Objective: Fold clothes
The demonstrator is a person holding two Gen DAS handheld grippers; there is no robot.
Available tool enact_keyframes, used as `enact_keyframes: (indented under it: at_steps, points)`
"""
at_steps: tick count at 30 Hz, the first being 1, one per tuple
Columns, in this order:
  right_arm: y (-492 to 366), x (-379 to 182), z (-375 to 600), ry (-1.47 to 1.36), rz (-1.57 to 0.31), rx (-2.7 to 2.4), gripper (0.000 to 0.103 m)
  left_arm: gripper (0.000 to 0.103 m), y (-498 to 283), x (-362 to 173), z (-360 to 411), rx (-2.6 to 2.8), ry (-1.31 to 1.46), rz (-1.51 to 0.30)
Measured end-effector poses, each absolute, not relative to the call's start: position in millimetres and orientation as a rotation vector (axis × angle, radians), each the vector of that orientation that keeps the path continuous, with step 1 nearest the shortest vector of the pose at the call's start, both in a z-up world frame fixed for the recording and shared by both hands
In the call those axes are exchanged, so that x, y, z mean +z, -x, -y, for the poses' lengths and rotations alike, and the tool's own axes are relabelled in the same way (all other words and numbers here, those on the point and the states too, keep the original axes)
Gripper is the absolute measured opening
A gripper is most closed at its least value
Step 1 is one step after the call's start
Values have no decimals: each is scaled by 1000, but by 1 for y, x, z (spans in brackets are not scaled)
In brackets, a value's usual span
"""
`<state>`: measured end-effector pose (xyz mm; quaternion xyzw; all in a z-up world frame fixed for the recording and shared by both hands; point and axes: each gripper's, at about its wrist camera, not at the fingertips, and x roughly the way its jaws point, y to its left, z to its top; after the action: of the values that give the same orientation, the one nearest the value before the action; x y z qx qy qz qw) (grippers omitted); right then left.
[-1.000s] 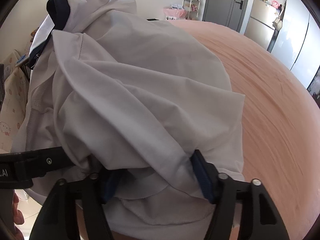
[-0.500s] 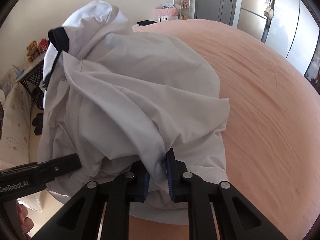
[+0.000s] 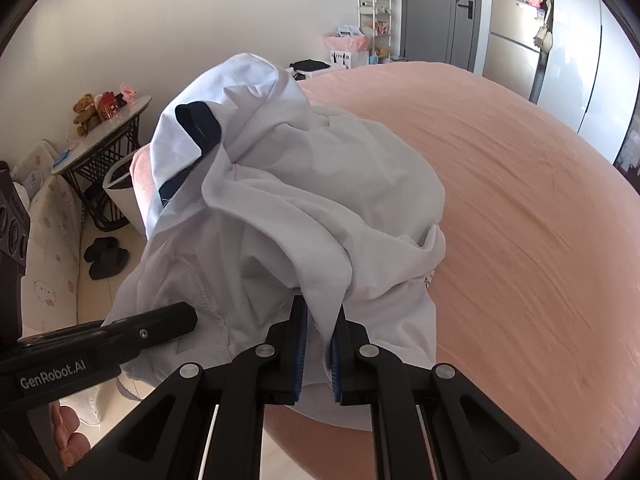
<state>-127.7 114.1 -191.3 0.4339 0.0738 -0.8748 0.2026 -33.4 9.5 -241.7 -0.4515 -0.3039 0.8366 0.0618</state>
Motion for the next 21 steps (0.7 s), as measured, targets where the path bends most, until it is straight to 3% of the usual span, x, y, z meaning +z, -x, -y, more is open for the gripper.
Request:
enact_keyframes:
  at_steps: [10, 21]
  points:
    - [143, -186, -132, -1198, -144, -2442, 8, 15, 63, -221, -13, 2485, 1234, 1014]
    - [147, -181, -131, -1175, -93, -2464, 8, 15, 101, -195, -46, 2475, 1113, 999]
